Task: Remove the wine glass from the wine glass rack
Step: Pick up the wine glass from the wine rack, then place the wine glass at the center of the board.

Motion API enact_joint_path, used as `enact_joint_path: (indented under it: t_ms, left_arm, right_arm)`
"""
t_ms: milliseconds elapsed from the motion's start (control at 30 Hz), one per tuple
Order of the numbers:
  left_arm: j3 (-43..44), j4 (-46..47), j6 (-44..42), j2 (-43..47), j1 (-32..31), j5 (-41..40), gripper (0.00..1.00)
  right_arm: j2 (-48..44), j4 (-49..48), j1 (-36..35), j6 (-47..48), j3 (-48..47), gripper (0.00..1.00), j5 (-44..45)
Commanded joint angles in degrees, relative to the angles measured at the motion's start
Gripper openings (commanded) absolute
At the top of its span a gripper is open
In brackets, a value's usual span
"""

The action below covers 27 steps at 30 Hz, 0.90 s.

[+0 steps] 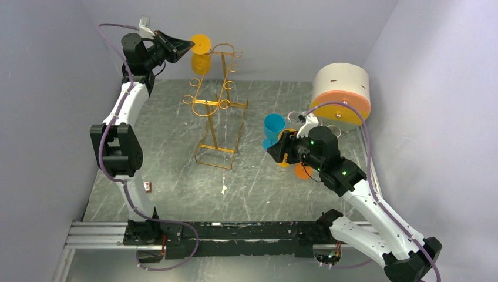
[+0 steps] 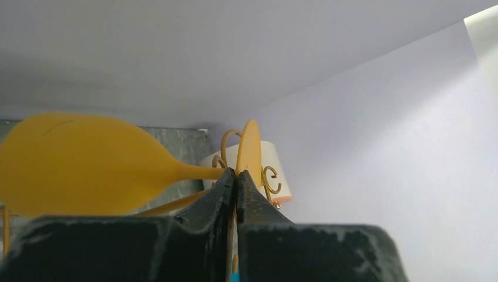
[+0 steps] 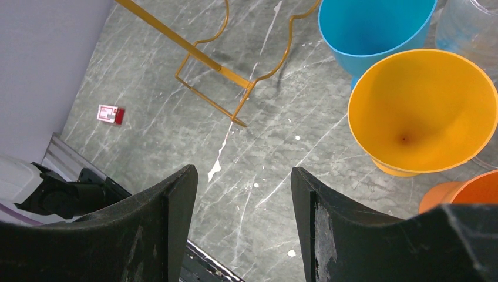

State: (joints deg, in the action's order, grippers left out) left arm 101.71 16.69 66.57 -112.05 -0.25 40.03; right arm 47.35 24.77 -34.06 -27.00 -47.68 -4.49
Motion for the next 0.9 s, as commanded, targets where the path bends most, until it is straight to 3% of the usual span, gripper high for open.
enact_joint_path:
  t_ms: [0, 167, 500, 733, 867]
  left_arm:
    - [-1.24, 5.58, -2.66, 3.79, 0.97, -1.84, 0.07]
    - [1.03, 1.51, -5.04, 3.75, 1.71, -0.37, 0.07]
    - [-24.92, 8.56, -8.92, 23.38, 6.79, -15.0, 0.07]
    - [-40.48, -2.53, -19.44, 41.99, 8.75, -21.43, 0.07]
    - [-51.29, -7.65, -22.89, 53.4, 8.71, -20.94, 0.07]
  right_arm:
    - [-0.22, -0.19, 0.18, 0.11, -0.32, 0.64, 0.14]
    - [-0.51, -0.32, 0.23, -0.01, -0.22, 0.64, 0.5]
    - [-0.21, 5.13, 0.21, -0.38, -6.01, 0.64, 2.92]
    - [-5.46, -8.44, 0.13, -5.2, 1.95, 0.64, -6.51]
    - [-5.31, -12.01, 0.07, -6.67, 4.18, 0.64, -8.14]
